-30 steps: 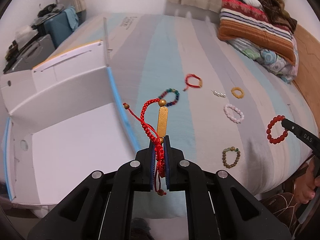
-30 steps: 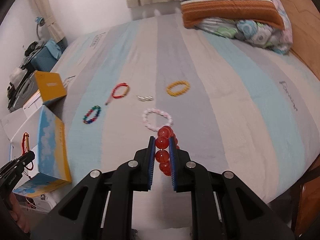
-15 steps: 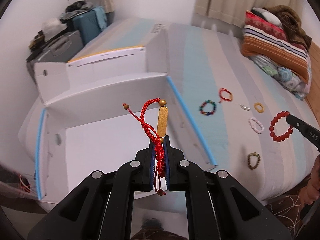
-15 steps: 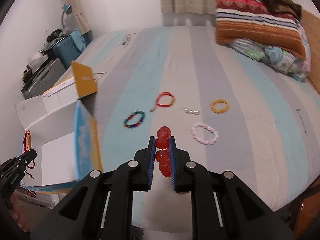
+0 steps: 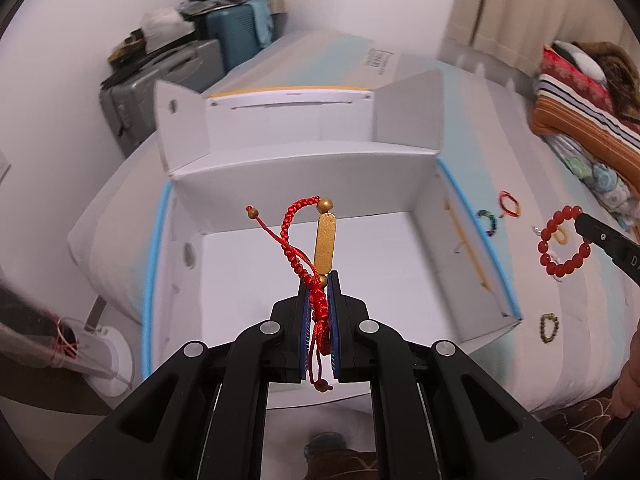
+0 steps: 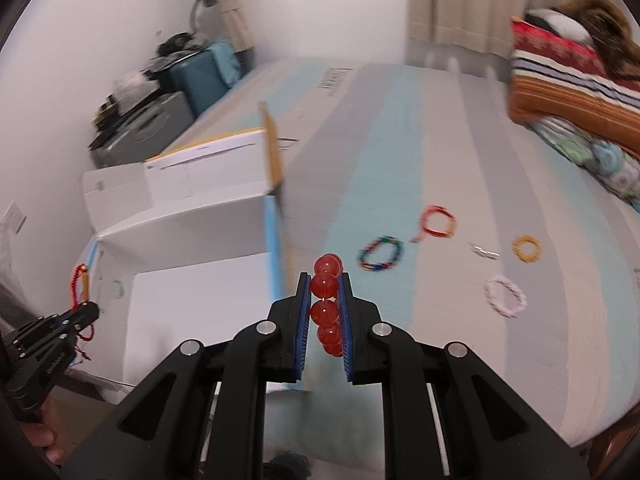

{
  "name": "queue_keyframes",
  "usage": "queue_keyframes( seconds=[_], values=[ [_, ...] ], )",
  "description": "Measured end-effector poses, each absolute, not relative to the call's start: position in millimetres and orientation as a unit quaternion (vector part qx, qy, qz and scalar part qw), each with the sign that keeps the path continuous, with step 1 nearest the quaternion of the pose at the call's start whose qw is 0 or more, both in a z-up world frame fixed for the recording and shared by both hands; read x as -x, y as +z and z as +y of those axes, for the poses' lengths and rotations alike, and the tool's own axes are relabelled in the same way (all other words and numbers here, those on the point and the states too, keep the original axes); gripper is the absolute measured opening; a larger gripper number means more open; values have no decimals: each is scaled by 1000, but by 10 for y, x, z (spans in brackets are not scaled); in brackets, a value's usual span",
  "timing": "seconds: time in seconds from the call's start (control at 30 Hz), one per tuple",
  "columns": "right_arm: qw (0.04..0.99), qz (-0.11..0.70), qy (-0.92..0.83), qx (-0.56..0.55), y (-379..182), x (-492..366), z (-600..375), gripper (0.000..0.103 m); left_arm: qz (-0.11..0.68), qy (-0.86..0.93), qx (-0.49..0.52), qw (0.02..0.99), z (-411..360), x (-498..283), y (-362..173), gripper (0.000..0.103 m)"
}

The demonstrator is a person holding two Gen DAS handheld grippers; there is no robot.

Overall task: Organize jewelry
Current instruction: 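Carry both held bracelets over the open white box, then open both tools to drop the bracelets into the box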

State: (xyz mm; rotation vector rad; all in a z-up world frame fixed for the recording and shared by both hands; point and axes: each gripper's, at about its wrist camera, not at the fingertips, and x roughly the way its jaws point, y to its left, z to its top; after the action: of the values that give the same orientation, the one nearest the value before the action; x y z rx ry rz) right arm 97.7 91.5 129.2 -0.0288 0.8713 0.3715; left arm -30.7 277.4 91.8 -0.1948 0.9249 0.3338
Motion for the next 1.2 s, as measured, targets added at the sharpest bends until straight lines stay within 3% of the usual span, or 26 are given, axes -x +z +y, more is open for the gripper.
queue_keyframes(
  seconds=[0.47,1.0,1.1,1.2],
  values=[
    [851,467,233,61,778,-930,1917,13,492,195,134,838,3331,391,456,7],
    [807,543,218,85,186,-1078,2194,13,564,192,145,790,3493,241,-163,7],
    [809,538,221,89,199,-1059,2220,15,563,194,151,789,3505,225,-168,10],
    [816,525,225,95,289,-1016,2250,19,557,193,159,792,3512,232,-107,27]
  ],
)
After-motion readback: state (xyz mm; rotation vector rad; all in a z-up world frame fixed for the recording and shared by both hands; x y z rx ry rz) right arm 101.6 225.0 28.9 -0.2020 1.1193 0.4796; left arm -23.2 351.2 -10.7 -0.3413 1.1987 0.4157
